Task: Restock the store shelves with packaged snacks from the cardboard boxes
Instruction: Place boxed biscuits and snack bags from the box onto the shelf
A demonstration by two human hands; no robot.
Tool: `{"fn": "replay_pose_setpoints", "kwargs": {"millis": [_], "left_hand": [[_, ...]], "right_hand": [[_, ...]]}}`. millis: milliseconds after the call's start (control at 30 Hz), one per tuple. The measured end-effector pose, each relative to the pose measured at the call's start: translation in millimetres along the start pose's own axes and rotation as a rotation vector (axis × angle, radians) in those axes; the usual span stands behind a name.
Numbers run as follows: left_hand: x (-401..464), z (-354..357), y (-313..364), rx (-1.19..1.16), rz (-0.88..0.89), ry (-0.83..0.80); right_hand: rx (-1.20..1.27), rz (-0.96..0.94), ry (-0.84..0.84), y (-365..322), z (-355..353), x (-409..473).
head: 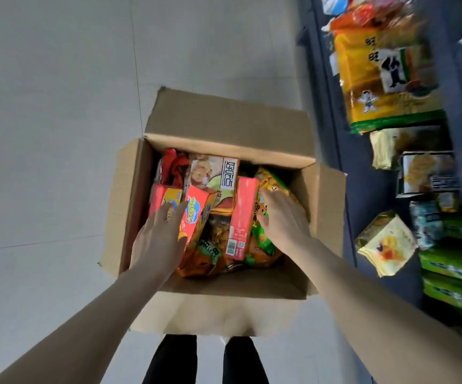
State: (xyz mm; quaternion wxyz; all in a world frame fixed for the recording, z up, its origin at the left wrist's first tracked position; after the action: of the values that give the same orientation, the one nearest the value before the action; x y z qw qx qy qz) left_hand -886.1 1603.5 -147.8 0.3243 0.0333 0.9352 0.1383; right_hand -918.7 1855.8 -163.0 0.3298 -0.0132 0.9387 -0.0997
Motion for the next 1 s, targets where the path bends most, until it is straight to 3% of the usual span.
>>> {"fn": "replay_pose_setpoints", "kwargs": {"millis": [333, 467, 533, 700, 800, 900, 1000], "left_hand": [[81.5, 52.3, -6.6, 0.082, -0.009, 0.023], [91.7, 64.2, -3.4, 0.039, -0.022, 0.02], [93.0, 68.8, -1.1, -0.04, -0.056, 0.005], [88.7, 78.0, 2.1, -0.24, -0.082, 0.035], [90.1, 86.9, -8.6, -0.399, -0.218, -0.008], [93.0, 88.0, -14.7, -0.36, -0.264, -0.14], [87.1, 74.6, -17.8, -0.398, -0.24, -0.183]], "right_hand": [[0.019, 0.062, -0.17, 23.2, 41.0, 119.4], [0.111, 0.017, -0.096, 23.9, 59.9, 109.5], [0.258, -0.005, -0.071, 18.1, 68.9, 92.8], [0.993, 0.185, -0.175, 5.5, 90.4, 55.7], [1.237, 0.26, -0.266, 3.3, 102.5, 44.9], [1.012, 0.281, -0.419, 3.8, 123.3, 26.0], [0.741, 0.244, -0.412, 0.1, 126.1, 10.0]]}}
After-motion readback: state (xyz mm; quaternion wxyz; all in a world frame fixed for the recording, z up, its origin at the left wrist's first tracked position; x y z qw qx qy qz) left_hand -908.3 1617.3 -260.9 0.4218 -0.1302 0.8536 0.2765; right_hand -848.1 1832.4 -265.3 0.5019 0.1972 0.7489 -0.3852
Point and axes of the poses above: each hand's wrist, its own x-axis towards the middle knuckle, its own z-axis out of the palm, y = z × x, the point moved 4 cm from there along x, towards the middle knuckle, and after that the axes turned 9 degrees about -y, right-handed, at the moved point
